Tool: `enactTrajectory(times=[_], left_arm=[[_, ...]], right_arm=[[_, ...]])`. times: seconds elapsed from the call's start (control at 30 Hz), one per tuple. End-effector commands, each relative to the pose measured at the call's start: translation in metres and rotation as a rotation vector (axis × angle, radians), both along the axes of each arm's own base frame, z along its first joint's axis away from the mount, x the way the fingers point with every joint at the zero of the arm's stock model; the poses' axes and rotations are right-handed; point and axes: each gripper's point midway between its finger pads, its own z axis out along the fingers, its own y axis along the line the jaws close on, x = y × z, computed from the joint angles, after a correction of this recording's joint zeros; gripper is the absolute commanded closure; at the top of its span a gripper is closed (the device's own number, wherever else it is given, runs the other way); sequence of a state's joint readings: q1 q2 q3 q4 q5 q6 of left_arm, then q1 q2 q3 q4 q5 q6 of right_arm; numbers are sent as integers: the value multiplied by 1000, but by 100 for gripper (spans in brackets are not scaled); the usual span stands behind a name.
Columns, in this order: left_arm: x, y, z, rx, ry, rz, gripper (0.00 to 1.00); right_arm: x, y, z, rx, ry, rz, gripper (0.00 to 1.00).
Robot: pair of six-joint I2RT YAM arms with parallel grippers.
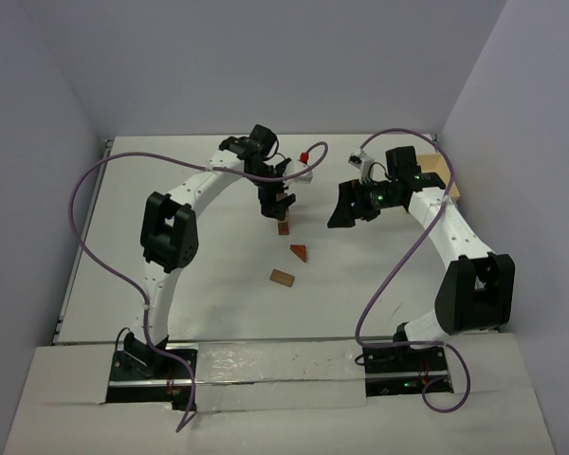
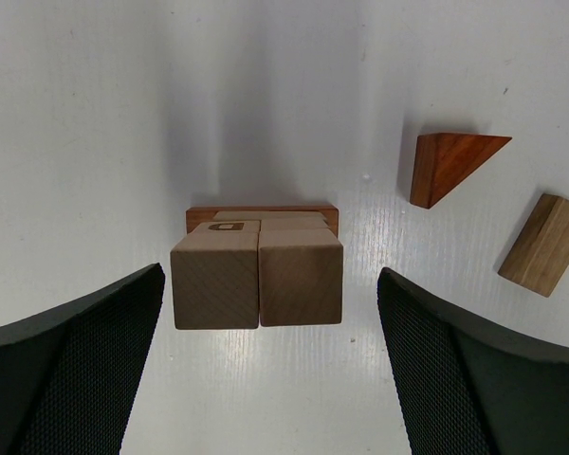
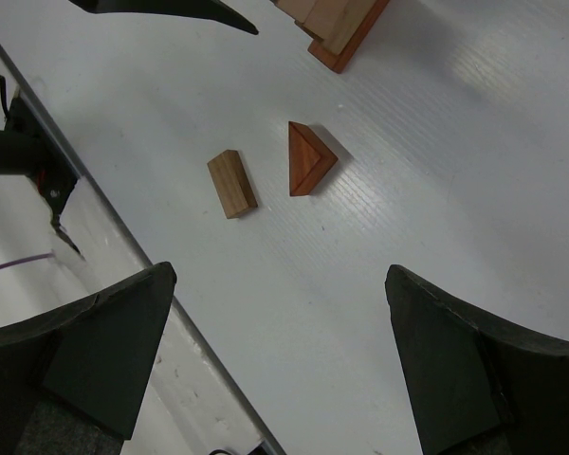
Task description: Build the wood block tower
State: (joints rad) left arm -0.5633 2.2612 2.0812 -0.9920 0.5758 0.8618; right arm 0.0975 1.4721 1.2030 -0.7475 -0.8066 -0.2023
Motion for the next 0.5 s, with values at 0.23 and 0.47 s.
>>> enactTrajectory(times=[0.23,0.47], left_arm=[[-8,-2,57,-46,-114,-35,1],[-13,0,77,-63,-137,-41,1]], right_arm=[[6,2,9,27,-26,4,0],[5,1,10,24,-30,2,0]])
